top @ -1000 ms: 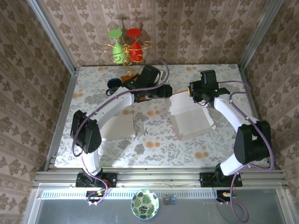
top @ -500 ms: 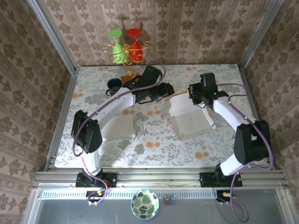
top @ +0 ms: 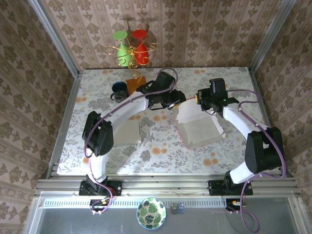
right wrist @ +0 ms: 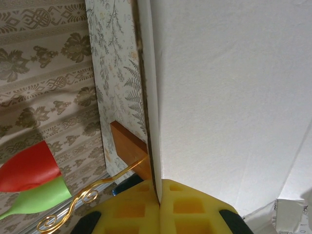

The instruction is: Fold the paper box

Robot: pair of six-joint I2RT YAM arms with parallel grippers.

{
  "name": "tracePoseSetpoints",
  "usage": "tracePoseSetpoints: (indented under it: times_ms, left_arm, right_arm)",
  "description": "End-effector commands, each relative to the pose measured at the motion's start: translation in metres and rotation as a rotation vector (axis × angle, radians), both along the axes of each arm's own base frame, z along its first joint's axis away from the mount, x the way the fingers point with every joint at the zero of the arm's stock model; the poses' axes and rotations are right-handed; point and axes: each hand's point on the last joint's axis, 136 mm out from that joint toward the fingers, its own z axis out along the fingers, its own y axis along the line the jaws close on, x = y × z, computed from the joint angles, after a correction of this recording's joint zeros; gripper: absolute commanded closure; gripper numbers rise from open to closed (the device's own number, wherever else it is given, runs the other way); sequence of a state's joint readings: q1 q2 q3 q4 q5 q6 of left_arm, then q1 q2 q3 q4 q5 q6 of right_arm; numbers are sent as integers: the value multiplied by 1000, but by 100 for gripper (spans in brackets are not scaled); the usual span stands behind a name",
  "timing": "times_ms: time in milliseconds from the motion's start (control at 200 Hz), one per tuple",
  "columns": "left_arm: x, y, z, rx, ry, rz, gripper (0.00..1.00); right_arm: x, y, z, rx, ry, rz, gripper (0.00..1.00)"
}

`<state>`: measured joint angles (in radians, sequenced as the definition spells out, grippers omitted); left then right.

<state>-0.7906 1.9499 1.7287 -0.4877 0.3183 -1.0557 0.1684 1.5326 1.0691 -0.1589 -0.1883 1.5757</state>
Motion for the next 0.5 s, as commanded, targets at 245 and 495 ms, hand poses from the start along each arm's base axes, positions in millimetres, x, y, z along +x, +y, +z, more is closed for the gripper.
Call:
tracePoseSetpoints:
  times_ms: [245,495]
  left_arm:
    - [9,24,36,48,-191,-11,56]
    - [8,92,48,116,-308,57,53]
  right_arm:
    - [-6,3,17,24,-118,20,100]
    - [-2,21,17,49,-189,82,100]
